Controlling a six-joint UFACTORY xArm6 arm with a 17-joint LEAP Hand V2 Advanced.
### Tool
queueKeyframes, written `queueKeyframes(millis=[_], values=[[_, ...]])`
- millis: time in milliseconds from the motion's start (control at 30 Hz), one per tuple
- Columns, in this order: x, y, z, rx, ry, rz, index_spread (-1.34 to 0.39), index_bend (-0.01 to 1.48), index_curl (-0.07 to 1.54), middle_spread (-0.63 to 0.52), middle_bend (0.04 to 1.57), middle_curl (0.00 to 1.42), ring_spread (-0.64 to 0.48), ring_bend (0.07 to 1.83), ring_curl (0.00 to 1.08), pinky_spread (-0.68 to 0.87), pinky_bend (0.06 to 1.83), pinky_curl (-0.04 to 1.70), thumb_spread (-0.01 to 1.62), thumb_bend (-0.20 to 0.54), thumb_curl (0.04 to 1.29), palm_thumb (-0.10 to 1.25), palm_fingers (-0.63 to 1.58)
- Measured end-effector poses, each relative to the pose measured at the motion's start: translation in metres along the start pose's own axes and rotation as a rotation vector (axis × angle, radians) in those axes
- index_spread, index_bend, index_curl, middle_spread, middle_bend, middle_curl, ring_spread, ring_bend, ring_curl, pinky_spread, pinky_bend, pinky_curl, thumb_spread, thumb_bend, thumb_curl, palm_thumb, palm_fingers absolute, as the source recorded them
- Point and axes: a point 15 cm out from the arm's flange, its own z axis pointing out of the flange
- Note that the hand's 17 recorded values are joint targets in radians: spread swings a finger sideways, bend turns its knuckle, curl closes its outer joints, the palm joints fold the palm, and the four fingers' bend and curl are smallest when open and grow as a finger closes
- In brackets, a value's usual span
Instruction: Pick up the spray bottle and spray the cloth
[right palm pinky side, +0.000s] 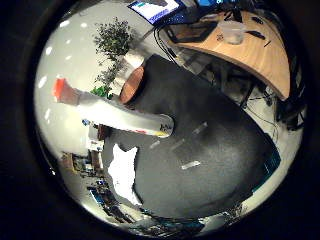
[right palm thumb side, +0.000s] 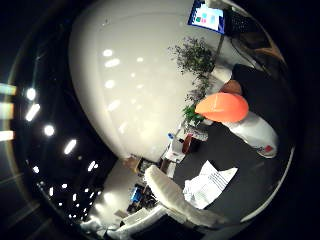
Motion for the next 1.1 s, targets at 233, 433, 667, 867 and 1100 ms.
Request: queueKeyframes(millis=[233,433,667,867,1100], values=[[0.018,-0.010,0.016,-0.018,-0.016,0.016,0.00,0.16,0.27,0.28,0.20,0.32,0.37,0.31,0.26,0.64,0.81,0.25,1.10,-0.023,0.39,0.41,0.04],[0.024,-0.004,0.039,-0.059,-0.031,0.031,0.00,0.16,0.27,0.27,0.20,0.32,0.37,0.31,0.25,0.63,0.79,0.24,1.10,-0.023,0.40,0.42,0.05],[0.018,0.012,0.070,-0.119,-0.045,0.030,0.00,0.16,0.28,0.27,0.20,0.32,0.37,0.30,0.25,0.63,0.79,0.24,1.10,-0.023,0.40,0.43,0.05],[0.010,0.026,0.094,-0.155,-0.037,0.010,-0.02,0.17,0.28,0.27,0.20,0.32,0.37,0.29,0.25,0.63,0.79,0.24,1.10,-0.024,0.40,0.44,0.06],[0.003,0.027,0.114,-0.139,-0.016,0.002,-0.26,0.15,0.25,-0.03,0.39,0.39,-0.01,0.81,0.37,0.40,0.84,0.21,1.08,-0.005,0.45,0.62,0.77]])
